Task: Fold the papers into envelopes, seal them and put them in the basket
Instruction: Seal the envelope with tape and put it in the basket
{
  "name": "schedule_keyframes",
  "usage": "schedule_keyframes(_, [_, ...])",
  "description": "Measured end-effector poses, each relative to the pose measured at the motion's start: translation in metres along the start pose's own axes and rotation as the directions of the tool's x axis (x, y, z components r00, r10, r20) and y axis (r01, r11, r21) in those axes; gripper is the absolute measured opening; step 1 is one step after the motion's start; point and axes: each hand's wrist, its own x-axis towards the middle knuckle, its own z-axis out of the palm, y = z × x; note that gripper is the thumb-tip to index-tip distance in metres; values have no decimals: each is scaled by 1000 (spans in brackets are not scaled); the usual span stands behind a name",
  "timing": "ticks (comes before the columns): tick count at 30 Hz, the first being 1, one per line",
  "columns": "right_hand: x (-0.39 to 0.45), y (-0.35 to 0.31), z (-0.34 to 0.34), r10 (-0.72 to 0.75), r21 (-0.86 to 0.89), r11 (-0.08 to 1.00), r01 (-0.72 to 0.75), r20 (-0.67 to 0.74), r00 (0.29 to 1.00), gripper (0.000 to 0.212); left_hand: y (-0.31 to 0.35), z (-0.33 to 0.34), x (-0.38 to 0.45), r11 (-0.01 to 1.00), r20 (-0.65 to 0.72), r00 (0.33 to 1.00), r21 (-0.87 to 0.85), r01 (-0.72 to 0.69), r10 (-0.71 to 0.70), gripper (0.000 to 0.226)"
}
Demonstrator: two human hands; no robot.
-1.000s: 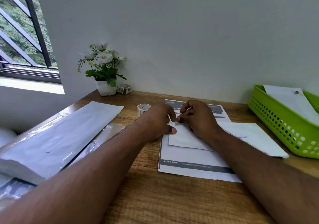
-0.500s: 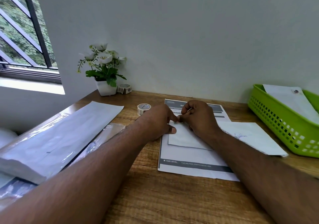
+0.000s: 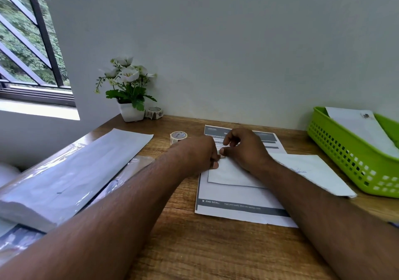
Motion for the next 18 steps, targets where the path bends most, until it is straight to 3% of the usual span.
schedule_keyframes(3, [4, 0, -8, 71, 36, 997, -75, 97, 993, 12, 0, -3, -1, 1000, 24, 999, 0, -24, 24, 31])
schedule_keyframes(7, [3, -3, -24, 112, 238, 955, -179, 269, 957, 8, -2, -5, -4, 999, 20, 999, -15, -41, 41, 35])
schedule_keyframes(11, [-4, -4, -27, -18, 226, 973, -53, 300, 954, 4, -8, -3, -3, 996, -18, 999, -76, -42, 41, 38])
schedule_keyframes(18, [-3, -4, -23, -48, 117, 993, 12, 310, 950, 5, -14, 8, 3, 962, -170, 985, -269, -45, -2, 22])
